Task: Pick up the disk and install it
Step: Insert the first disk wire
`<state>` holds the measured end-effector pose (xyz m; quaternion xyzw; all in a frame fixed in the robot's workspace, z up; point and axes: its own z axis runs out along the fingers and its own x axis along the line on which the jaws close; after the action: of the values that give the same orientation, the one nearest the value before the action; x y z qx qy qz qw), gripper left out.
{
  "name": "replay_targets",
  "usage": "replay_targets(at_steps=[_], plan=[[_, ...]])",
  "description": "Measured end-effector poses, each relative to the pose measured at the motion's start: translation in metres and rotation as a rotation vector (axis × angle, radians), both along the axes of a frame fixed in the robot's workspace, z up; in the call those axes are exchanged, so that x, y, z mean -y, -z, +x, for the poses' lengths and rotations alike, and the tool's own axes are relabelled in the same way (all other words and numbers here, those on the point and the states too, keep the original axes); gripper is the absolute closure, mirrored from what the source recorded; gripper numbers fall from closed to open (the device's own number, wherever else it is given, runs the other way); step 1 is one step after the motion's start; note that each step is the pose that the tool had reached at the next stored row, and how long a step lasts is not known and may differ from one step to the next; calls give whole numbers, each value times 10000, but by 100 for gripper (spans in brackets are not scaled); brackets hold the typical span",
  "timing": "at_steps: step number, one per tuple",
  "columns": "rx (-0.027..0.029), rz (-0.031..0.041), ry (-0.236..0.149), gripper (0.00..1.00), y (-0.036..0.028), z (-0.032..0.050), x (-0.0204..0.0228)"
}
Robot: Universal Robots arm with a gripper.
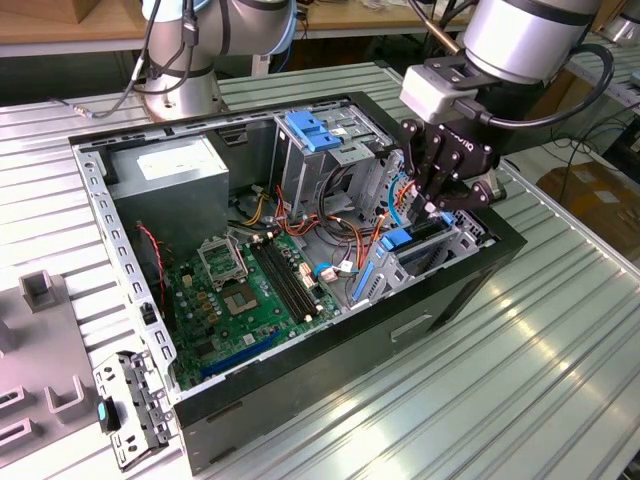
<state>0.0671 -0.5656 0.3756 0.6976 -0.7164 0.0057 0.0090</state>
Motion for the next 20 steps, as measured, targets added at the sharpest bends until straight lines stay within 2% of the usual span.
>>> replay_targets(at_steps=[4,5,6,9,12,15,20], plan=[[0,-15,0,89,0,164,0],[-1,-16,-111,89,0,191,-1],[0,-14,-356,89,0,198,-1],[-14,-17,-722,89,-9,210,0],[-101,-13,-828,89,-64,227,-1],[-122,-12,-946,89,-72,260,-1],[-123,-14,-1172,89,-73,399,-16]])
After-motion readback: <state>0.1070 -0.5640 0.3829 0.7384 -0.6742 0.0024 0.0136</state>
